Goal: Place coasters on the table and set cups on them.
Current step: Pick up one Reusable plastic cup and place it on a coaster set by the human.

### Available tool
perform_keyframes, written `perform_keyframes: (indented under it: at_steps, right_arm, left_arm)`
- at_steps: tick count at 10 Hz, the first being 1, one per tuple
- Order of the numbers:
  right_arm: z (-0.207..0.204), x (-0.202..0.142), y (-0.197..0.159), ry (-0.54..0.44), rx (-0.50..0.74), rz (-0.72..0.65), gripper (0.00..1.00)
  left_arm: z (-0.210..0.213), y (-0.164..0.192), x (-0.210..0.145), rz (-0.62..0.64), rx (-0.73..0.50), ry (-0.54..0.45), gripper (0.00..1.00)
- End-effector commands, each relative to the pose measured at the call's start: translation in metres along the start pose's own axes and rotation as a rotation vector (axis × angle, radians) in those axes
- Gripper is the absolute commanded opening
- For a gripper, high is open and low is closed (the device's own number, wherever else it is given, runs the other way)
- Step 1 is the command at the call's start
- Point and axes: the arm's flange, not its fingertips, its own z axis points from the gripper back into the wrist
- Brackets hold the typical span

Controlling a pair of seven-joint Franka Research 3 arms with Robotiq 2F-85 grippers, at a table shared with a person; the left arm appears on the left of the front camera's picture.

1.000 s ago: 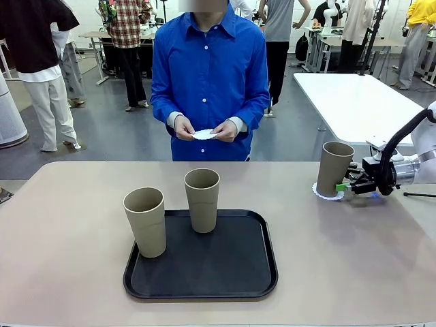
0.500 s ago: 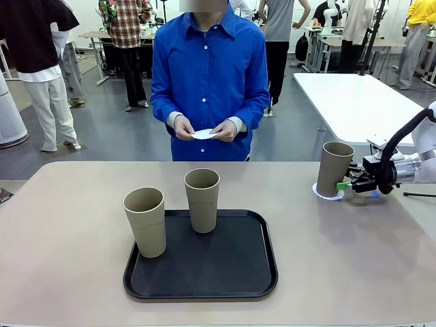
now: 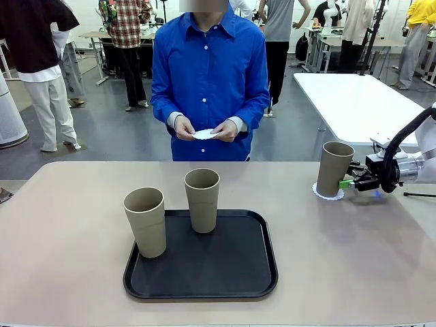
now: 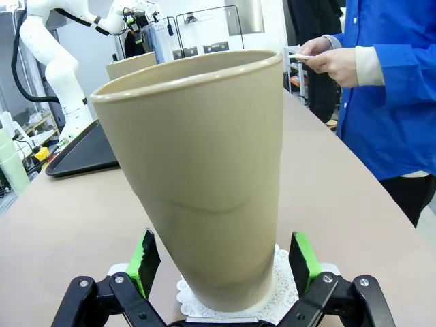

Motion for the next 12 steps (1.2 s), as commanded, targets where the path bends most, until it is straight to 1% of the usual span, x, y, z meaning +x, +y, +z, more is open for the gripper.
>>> perform_keyframes:
  at_steps: [1,5,7,8,9,10,11,12]
  right_arm:
    - [0.01,0.007,-0.01,-0.002,-0.007,-0.01,1.0]
    - [0.027,0.01,-0.014,0.002,-0.015,-0.032,1.0]
    - [0.037,0.012,-0.013,0.038,0.011,-0.073,1.0]
    - [0.043,0.016,-0.011,0.047,-0.009,-0.076,1.0]
    - [0.048,0.022,-0.007,0.07,-0.042,-0.08,1.0]
    - [0.053,0.034,0.003,0.116,-0.117,-0.13,1.0]
    - [0.047,0.05,0.023,0.186,-0.251,-0.222,1.0]
    - [0.045,0.064,0.039,0.259,-0.356,-0.286,1.0]
  left_arm:
    - [0.002,-0.001,-0.001,-0.004,-0.005,-0.002,1.0]
    - [0.002,-0.001,-0.001,-0.004,-0.005,-0.002,1.0]
    - [0.002,-0.001,-0.001,-0.004,-0.005,-0.002,1.0]
    - [0.002,-0.001,-0.001,-0.004,-0.005,-0.002,1.0]
    - [0.002,-0.001,-0.001,-0.004,-0.005,-0.002,1.0]
    - [0.002,-0.001,-0.001,-0.004,-0.005,-0.002,1.0]
    - [0.002,-0.001,-0.001,-0.004,-0.005,-0.002,1.0]
    - [0.002,-0.001,-0.001,-0.004,-0.005,-0.002,1.0]
